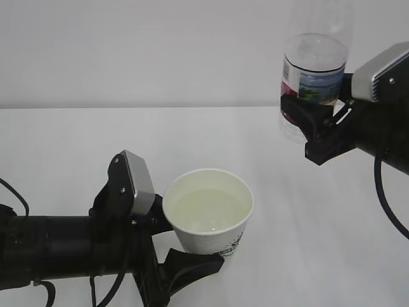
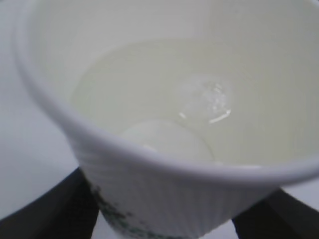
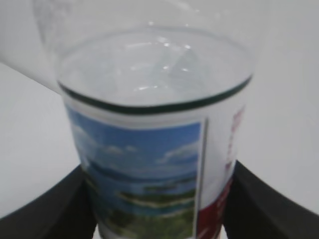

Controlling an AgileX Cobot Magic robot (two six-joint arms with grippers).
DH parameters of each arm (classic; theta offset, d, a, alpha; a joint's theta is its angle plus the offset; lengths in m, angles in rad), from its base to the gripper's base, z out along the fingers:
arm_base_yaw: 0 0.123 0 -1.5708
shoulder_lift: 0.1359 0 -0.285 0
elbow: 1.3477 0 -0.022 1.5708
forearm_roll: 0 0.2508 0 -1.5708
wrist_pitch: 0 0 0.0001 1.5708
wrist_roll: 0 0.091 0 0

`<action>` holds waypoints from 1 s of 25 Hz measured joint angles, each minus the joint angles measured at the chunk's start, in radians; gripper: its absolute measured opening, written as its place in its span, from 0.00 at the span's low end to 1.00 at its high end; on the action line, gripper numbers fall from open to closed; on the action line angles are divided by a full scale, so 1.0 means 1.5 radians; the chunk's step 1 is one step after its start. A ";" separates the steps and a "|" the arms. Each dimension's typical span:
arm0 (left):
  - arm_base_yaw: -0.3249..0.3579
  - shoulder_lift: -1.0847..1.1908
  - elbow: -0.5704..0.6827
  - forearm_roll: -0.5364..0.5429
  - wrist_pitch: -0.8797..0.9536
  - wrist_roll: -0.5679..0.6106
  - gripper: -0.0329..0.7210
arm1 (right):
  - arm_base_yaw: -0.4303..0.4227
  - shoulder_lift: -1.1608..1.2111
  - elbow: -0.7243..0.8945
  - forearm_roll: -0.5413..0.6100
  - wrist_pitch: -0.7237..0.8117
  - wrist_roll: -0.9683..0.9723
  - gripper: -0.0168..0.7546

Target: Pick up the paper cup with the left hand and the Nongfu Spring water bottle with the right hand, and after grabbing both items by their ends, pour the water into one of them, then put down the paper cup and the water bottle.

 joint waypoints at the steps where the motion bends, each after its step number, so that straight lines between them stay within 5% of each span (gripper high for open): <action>1: 0.000 0.000 0.000 0.000 0.001 0.000 0.78 | 0.000 0.000 0.000 0.000 0.004 0.007 0.67; 10: 0.000 0.000 0.000 0.000 0.008 0.000 0.78 | 0.000 0.000 0.001 0.006 0.035 0.031 0.67; 25: 0.000 0.000 0.000 0.000 0.009 0.000 0.78 | 0.000 -0.001 0.099 0.157 -0.016 0.021 0.67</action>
